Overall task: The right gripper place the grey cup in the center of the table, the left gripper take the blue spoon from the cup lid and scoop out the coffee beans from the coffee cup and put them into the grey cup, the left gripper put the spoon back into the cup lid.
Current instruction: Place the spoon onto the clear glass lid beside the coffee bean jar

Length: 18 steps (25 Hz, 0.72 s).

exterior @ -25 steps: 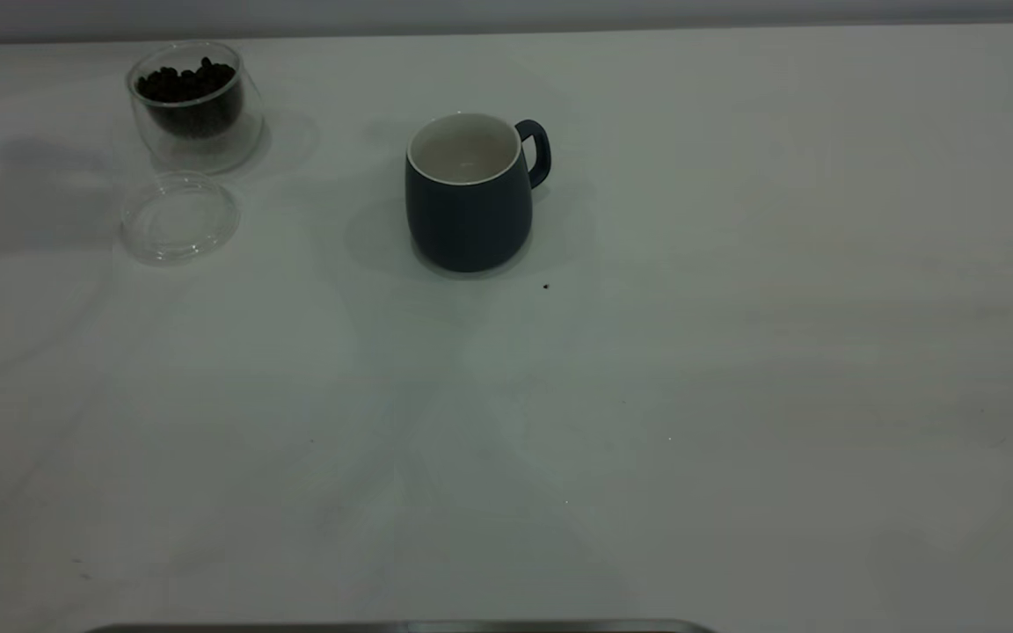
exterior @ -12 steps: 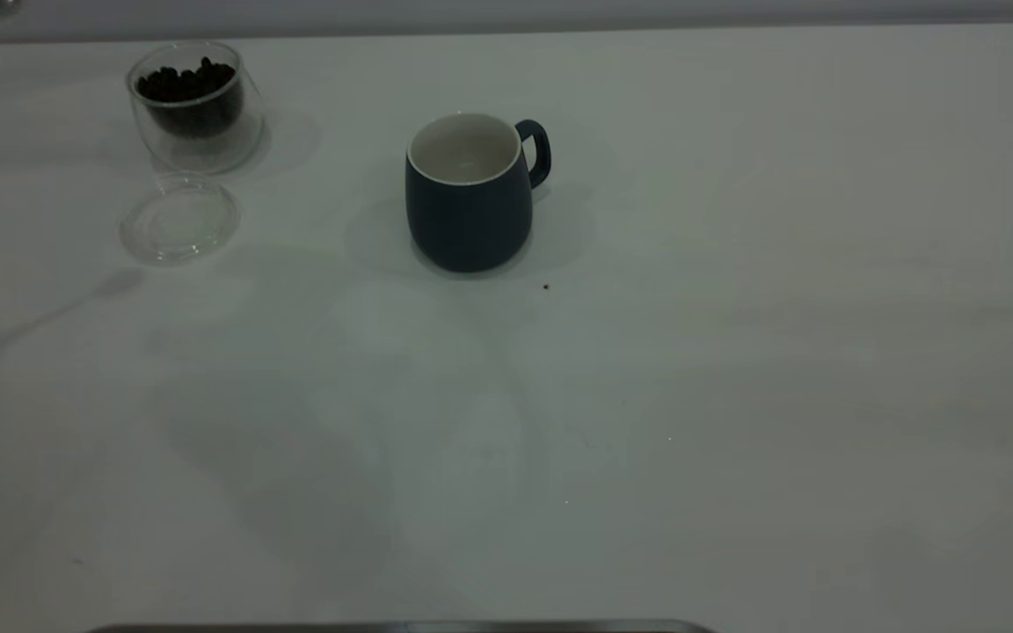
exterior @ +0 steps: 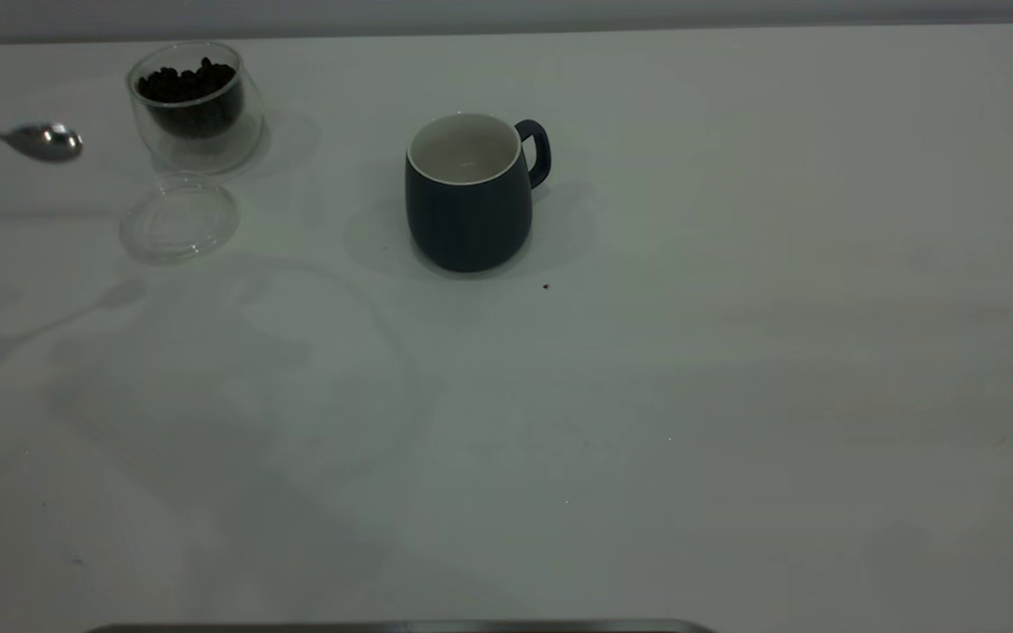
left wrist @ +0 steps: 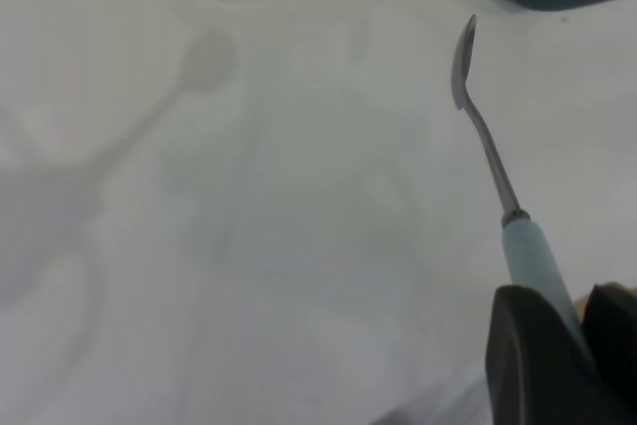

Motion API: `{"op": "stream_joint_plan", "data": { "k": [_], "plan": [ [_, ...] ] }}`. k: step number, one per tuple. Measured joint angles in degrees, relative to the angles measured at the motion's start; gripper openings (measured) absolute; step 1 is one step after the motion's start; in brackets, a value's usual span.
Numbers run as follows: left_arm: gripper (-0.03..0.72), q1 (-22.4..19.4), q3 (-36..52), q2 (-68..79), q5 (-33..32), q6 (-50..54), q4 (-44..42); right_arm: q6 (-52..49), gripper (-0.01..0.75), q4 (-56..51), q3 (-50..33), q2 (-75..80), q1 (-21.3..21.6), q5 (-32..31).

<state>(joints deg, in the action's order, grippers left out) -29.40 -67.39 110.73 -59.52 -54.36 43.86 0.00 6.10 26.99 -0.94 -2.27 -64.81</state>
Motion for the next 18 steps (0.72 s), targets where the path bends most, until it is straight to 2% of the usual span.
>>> {"op": "stream_joint_plan", "data": {
  "k": [7,15,18],
  "plan": [
    [0.132,0.0,0.0,8.8,5.5,-5.3,6.9,0.0,0.453,0.0,0.0,0.0,0.0,0.0],
    [0.132,0.0,0.0,18.6,8.2,-15.2,22.8,0.0,0.453,0.0,0.0,0.0,0.0,0.0],
    [0.132,0.0,-0.1,20.7,9.3,-17.9,26.2,0.0,0.453,0.0,0.0,0.0,0.0,0.0]
  ]
}}
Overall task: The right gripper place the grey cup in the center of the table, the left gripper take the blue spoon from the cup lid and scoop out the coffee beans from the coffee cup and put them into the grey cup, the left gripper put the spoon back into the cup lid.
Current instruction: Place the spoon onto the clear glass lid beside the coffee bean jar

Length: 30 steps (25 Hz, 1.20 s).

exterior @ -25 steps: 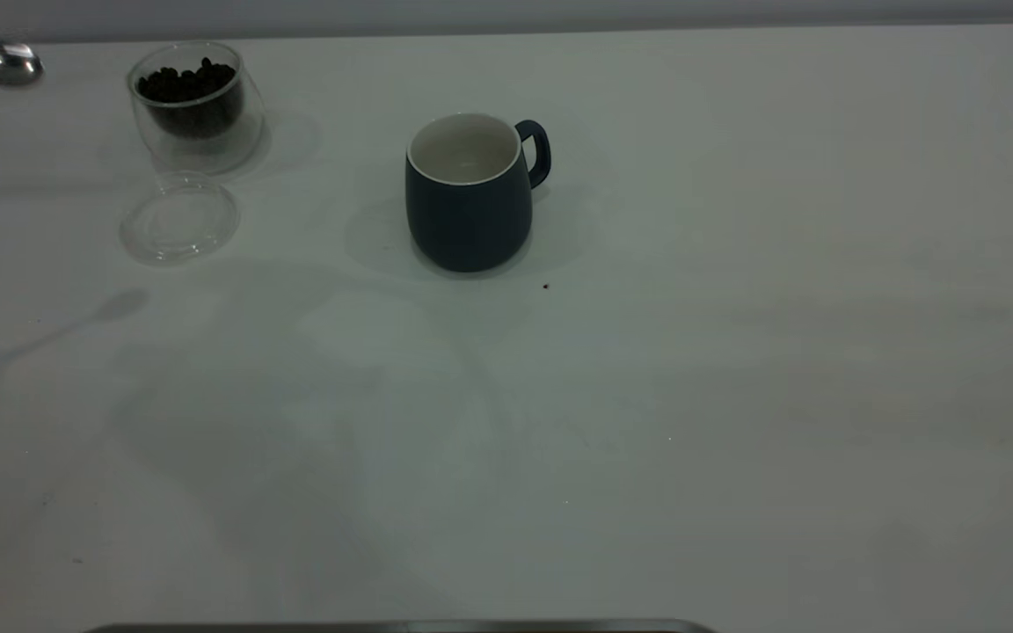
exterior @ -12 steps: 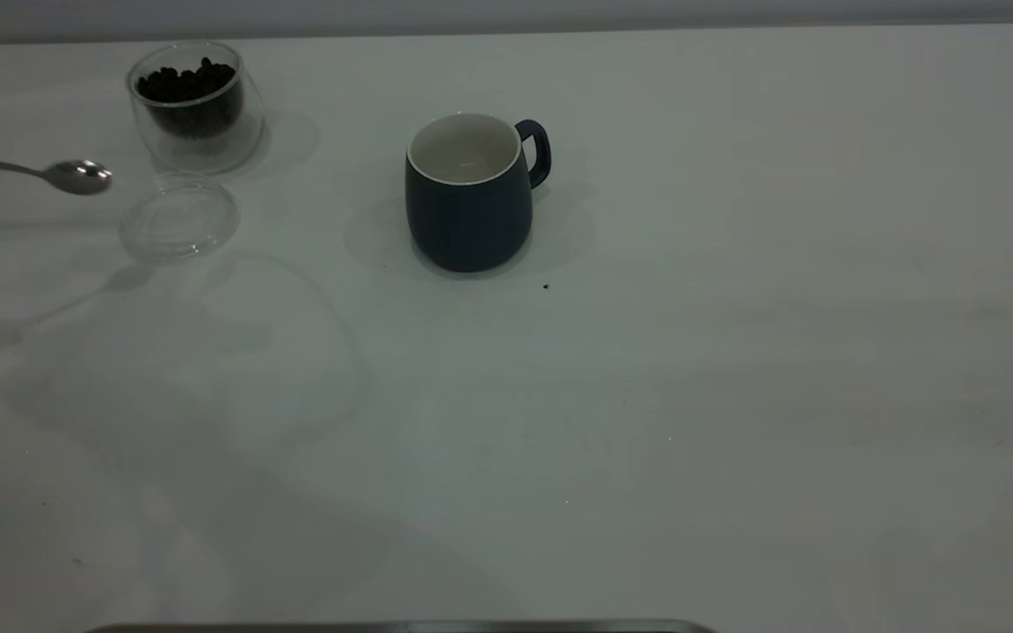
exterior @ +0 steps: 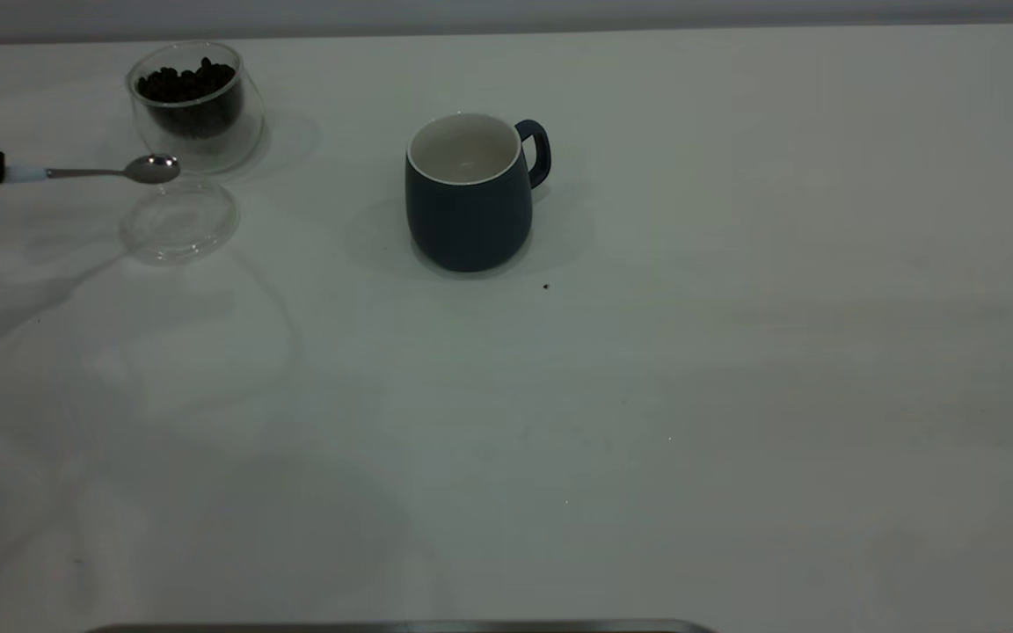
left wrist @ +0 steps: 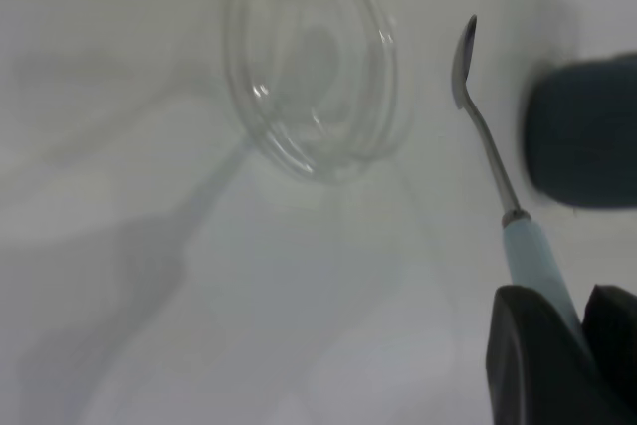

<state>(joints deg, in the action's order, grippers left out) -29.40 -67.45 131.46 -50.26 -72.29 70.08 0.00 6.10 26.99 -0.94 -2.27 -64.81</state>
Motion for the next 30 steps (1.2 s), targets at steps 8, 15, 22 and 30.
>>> {"op": "stream_joint_plan", "data": {
  "k": [8,15,22,30],
  "plan": [
    [0.132,0.0,0.0,2.6,1.6,-1.3,0.5,0.0,0.453,0.0,0.0,0.0,0.0,0.0],
    [0.132,1.9,-0.4,7.3,2.1,-2.6,4.5,0.0,0.453,0.0,0.0,0.0,0.0,0.0],
    [0.132,3.2,-0.5,9.2,2.3,-7.2,8.9,0.0,0.453,0.0,0.0,0.0,0.0,0.0],
    [0.132,3.2,-0.5,9.3,4.0,-9.9,17.2,0.0,0.453,0.0,0.0,0.0,0.0,0.0]
  ]
}}
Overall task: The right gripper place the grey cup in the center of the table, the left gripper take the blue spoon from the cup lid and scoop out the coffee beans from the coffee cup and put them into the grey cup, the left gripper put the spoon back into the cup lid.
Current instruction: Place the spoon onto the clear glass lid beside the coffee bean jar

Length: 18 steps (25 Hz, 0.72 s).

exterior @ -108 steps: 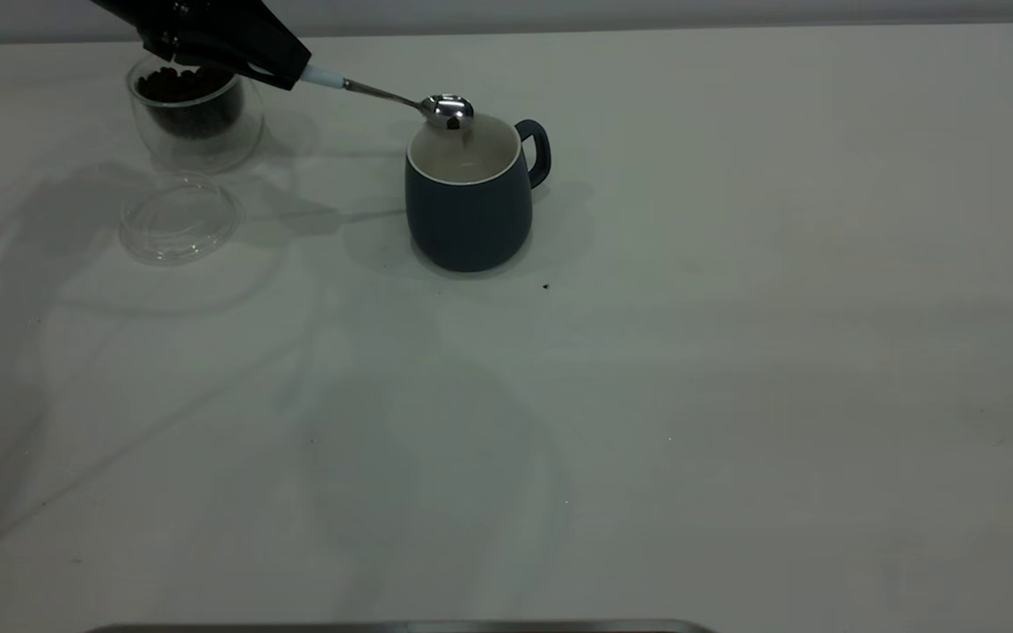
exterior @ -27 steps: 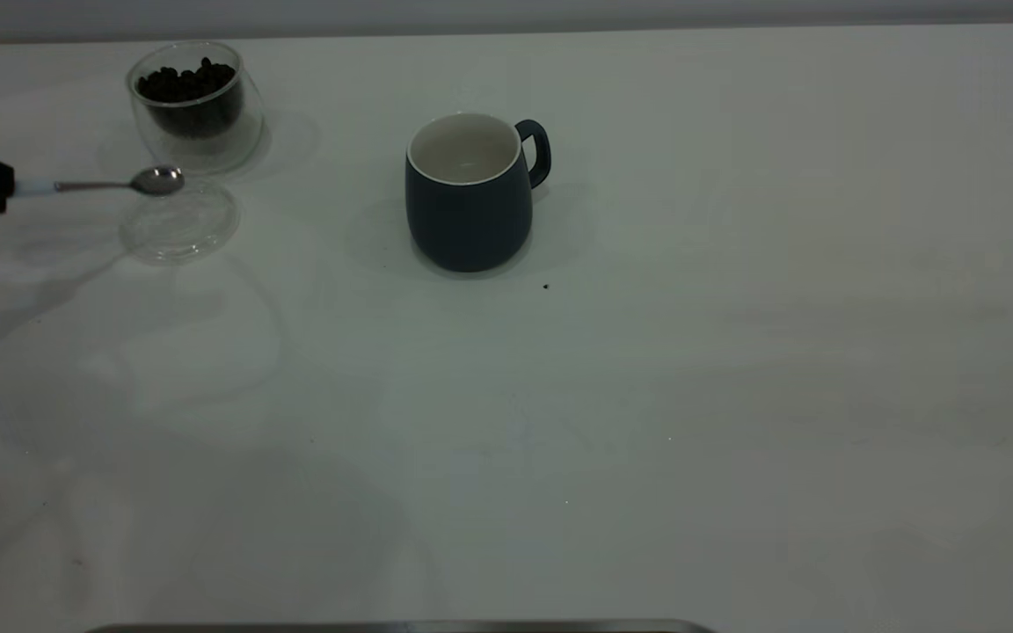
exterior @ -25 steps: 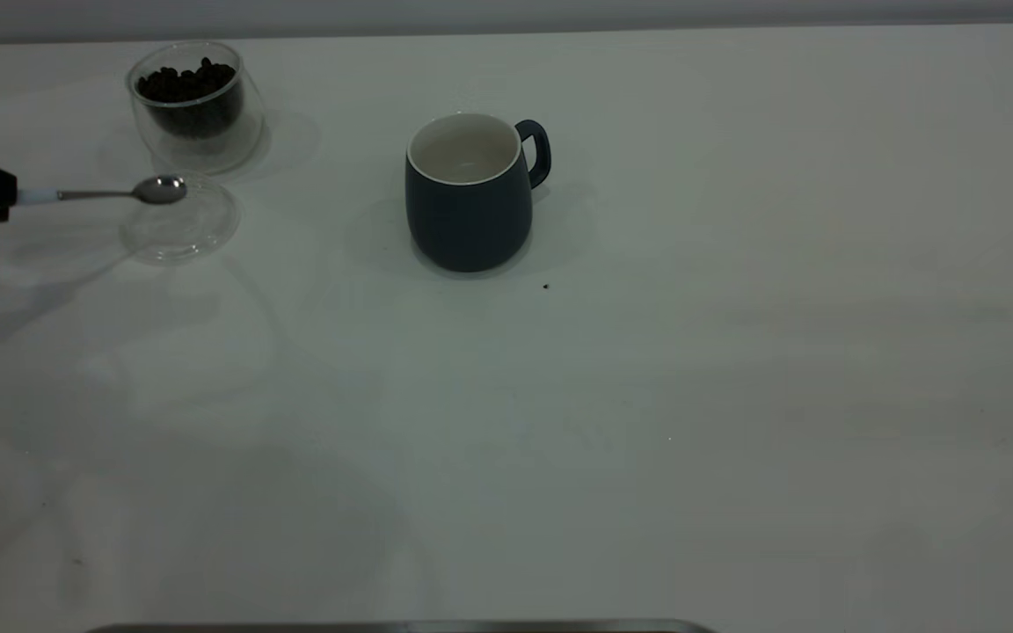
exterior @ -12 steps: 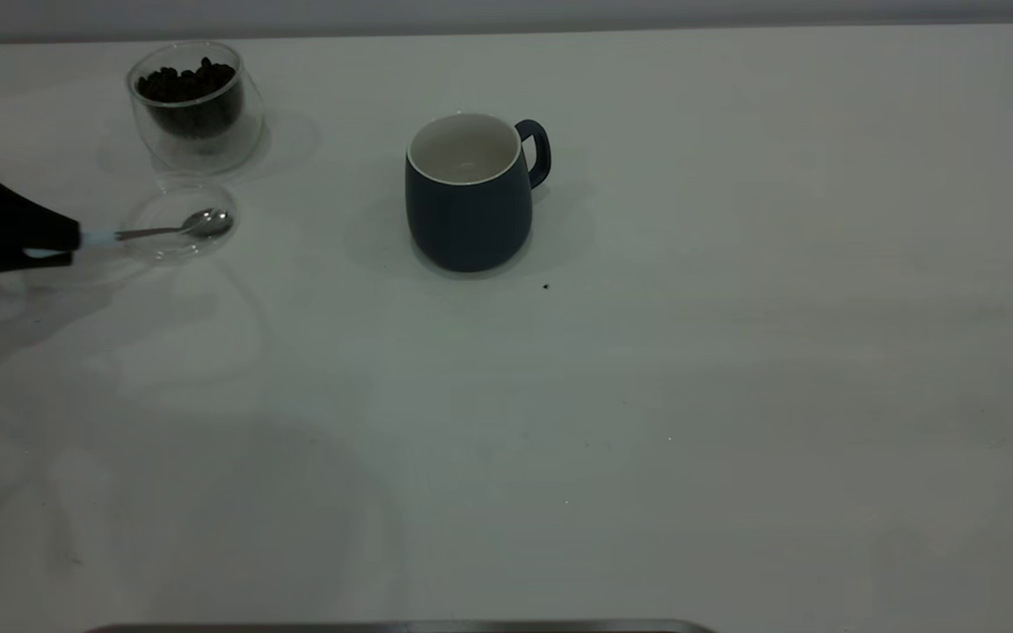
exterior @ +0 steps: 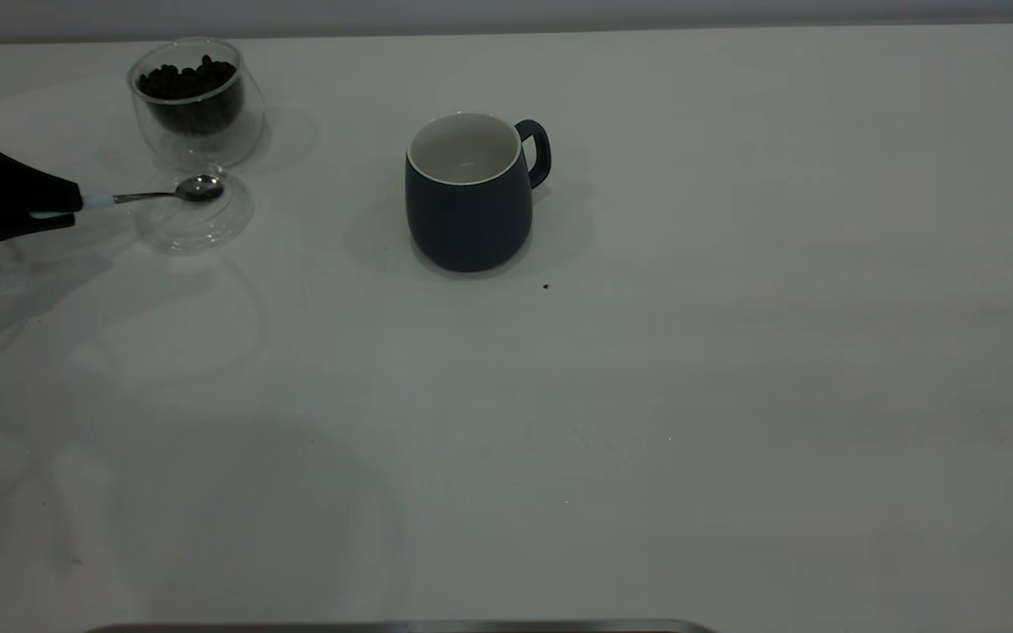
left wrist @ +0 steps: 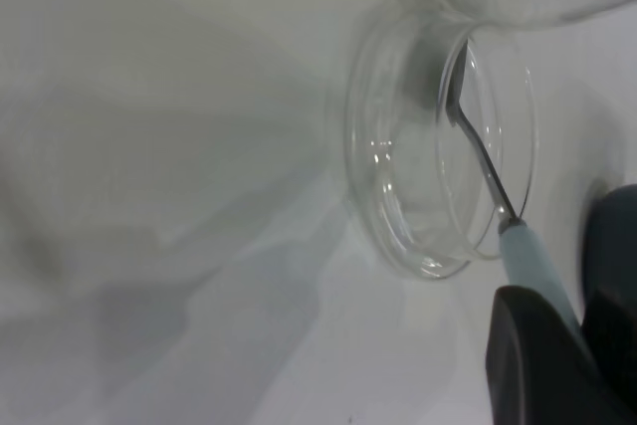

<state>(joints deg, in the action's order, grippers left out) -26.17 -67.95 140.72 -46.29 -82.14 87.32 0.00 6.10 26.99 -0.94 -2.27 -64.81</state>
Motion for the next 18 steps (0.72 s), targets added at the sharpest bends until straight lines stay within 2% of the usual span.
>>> {"op": "stream_joint_plan", "data": {
  "k": [18],
  "plan": [
    [0.132,0.0,-0.1,4.6,-5.1,0.9,-0.8,0.0,0.453,0.0,0.0,0.0,0.0,0.0]
  ]
}}
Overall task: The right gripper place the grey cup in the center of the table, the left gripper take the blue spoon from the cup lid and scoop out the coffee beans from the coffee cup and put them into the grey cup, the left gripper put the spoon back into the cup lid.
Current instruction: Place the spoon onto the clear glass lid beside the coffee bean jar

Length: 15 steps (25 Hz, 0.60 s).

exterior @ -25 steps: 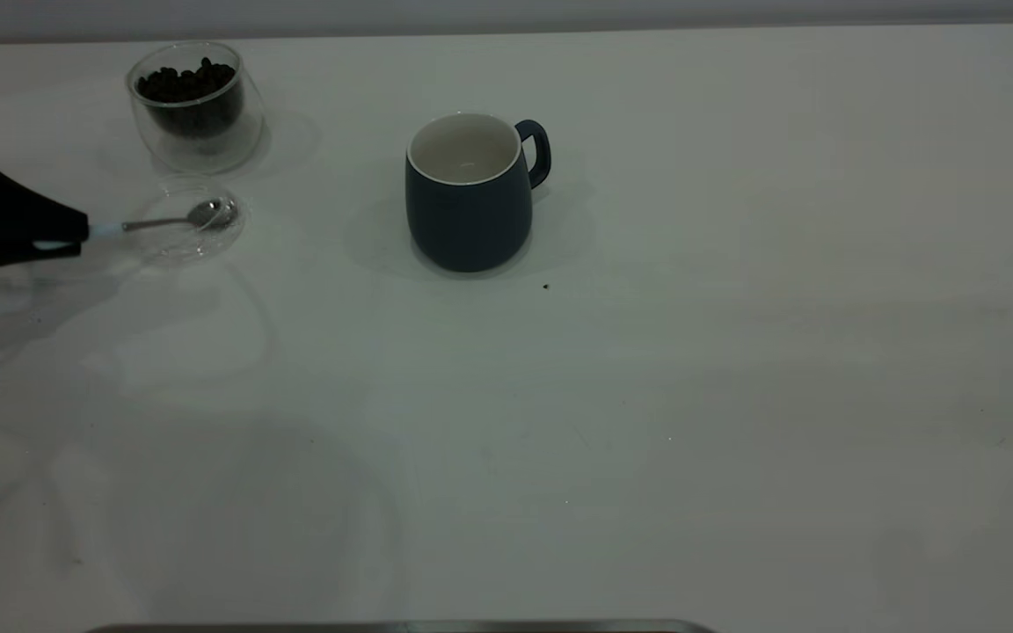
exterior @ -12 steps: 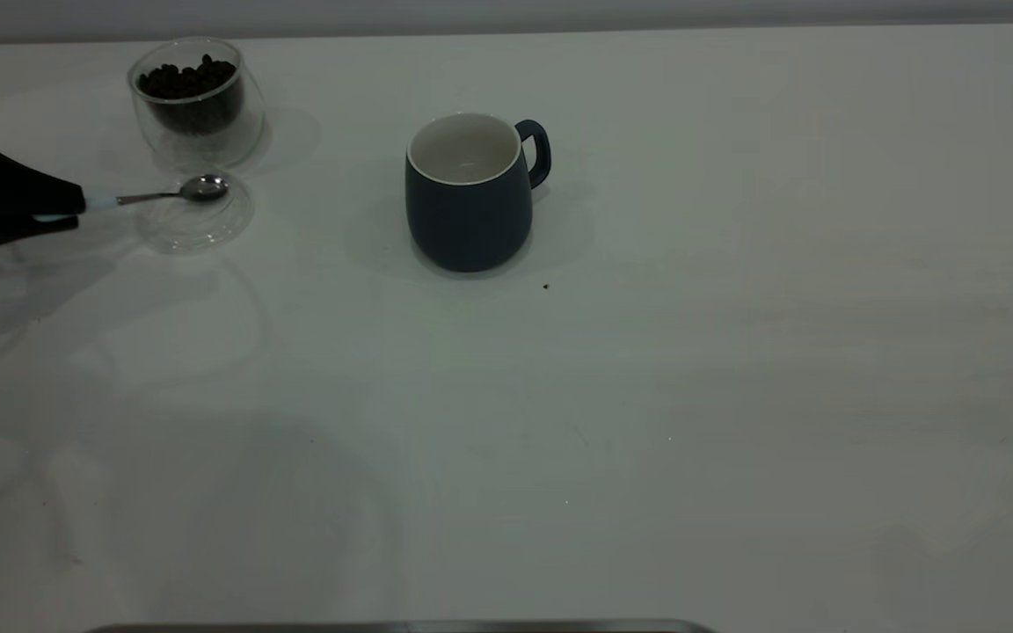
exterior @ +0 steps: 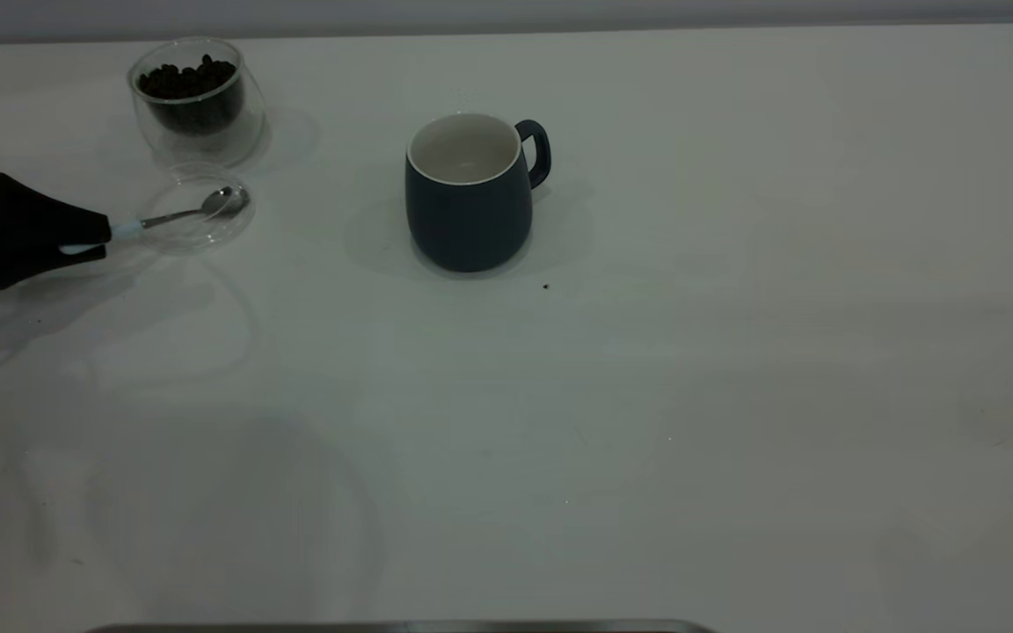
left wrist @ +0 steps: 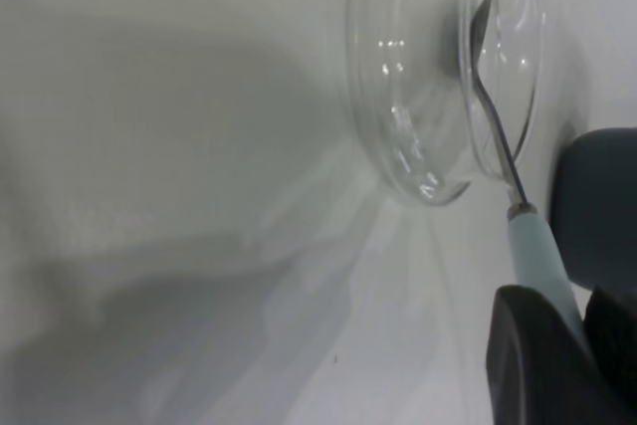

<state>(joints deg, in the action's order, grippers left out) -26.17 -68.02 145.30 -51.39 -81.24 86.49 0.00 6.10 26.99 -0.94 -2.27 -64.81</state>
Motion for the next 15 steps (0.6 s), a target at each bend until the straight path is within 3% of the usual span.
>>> {"op": "stream_joint_plan", "data": {
  "k": [8,15],
  "plan": [
    [0.150,0.0,0.0,0.5,-0.4,2.9,0.0,0.0,0.453,0.0,0.0,0.0,0.0,0.0],
    [0.346,0.0,0.0,0.5,-2.3,3.6,0.0,0.0,0.453,0.0,0.0,0.0,0.0,0.0]
  ]
}}
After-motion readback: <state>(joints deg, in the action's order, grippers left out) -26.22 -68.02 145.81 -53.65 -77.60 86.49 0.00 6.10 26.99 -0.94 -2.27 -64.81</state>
